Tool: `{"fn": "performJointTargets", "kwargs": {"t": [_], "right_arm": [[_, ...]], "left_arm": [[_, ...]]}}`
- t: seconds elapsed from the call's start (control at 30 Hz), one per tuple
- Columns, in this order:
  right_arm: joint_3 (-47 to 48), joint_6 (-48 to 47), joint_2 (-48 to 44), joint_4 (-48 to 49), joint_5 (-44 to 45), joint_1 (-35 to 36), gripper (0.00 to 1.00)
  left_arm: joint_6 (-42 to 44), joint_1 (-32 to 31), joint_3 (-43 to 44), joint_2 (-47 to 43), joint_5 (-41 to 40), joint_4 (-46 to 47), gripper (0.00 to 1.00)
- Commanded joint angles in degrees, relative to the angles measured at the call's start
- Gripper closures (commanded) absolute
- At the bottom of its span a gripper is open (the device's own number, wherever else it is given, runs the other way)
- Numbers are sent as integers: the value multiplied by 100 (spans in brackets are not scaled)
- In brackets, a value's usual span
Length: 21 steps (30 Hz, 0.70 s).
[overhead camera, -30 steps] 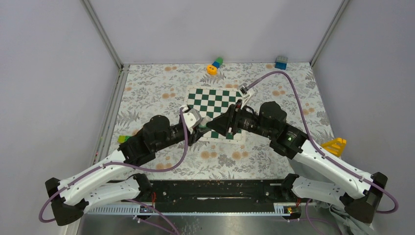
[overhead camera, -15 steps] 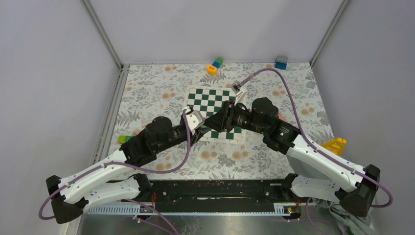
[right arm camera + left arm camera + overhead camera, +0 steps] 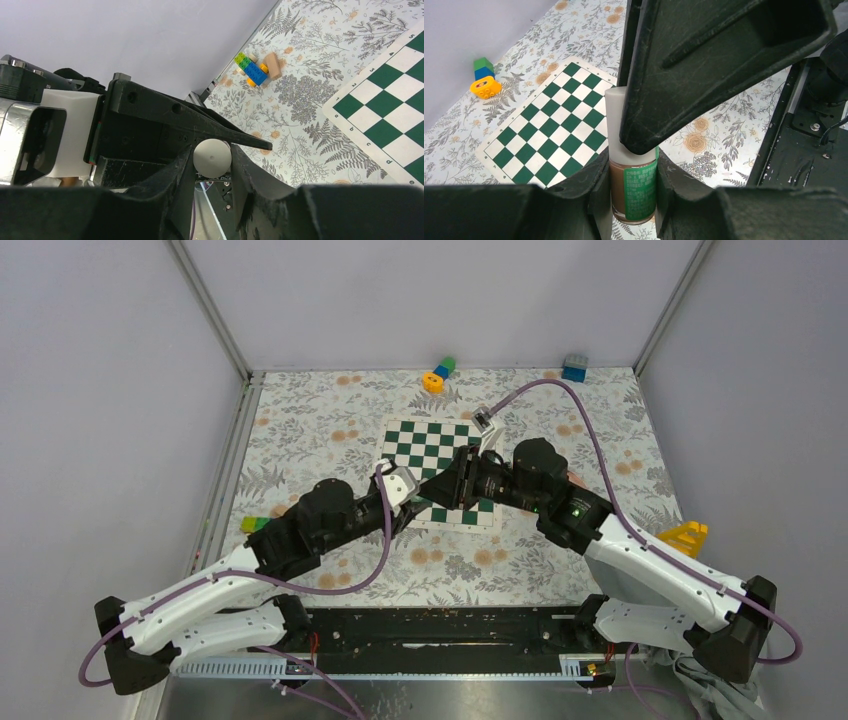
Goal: Paint the nails
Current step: Unscrew the nail polish bottle.
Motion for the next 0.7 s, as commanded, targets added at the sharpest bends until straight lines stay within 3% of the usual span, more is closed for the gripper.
{"fn": "performJointTargets", "kwargs": {"t": [0.0, 0.17, 0.33, 0.5, 0.67], "right_arm": [[248, -301, -145, 44, -90, -23, 100], [306, -883, -276, -51, -456, -23, 100], [476, -1530, -347, -167, -1517, -27, 100], [500, -1808, -409, -116, -2435, -24, 100], [422, -2109, -530, -150, -2726, -24, 100]], "left_arm": [[56, -16, 274, -50, 322, 96, 100], [-25, 0, 307, -196, 1647, 92, 100], [-237, 36, 479, -134, 2909, 37, 100], [-588, 67, 543, -87, 3882, 264, 100], [-709, 91, 582, 6, 4502, 317, 100]]}}
